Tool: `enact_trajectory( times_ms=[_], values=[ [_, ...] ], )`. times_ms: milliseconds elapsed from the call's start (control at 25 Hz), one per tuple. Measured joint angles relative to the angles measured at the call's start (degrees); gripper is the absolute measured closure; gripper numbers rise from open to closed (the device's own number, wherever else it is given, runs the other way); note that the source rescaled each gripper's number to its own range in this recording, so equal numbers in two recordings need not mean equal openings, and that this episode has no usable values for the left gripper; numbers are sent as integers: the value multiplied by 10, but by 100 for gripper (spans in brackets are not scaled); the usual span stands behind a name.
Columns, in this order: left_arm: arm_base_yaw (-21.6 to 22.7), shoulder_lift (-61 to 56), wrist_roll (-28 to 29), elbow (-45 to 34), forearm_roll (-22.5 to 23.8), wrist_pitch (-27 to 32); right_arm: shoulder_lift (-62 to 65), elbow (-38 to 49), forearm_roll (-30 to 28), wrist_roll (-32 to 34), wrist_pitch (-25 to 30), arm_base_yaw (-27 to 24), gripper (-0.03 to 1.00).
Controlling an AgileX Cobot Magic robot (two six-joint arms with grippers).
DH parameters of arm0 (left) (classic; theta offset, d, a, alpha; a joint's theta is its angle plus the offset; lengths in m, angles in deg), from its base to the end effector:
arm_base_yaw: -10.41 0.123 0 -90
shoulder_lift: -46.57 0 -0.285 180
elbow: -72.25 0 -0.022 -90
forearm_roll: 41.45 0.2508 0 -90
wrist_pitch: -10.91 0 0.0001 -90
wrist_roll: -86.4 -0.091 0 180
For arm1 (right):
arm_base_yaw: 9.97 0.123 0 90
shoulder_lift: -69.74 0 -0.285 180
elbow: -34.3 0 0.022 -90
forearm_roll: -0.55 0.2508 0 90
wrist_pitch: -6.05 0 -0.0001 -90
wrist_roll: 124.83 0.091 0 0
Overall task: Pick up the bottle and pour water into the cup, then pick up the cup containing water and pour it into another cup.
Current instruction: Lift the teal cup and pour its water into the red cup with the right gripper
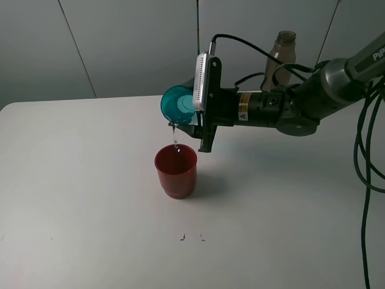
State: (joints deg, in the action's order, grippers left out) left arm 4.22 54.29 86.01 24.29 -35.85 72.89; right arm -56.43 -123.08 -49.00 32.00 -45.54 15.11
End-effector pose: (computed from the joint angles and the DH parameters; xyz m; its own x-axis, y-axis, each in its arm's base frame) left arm -0.0065 0.0086 0.2788 -0.4575 0.1025 -0.8833 0.0557 0.9947 0.0866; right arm 0.3265 0.2127 0.1255 0.5754 -0.4924 -0.6530 -0.6941 0.1283 -0.7084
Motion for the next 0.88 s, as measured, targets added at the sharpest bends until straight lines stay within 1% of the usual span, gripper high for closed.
enact_trajectory(
  times_ms=[200,400,760,880],
  values=[
    [0,0,0,0,0,0,0,0,5,-18,-6,0,92],
    [0,0,0,0,0,0,0,0,5,-60,-8,0,92],
    [0,0,0,0,0,0,0,0,5,-115,-11,0,92],
    [0,0,0,0,0,0,0,0,6,-123,-11,0,92]
  ],
)
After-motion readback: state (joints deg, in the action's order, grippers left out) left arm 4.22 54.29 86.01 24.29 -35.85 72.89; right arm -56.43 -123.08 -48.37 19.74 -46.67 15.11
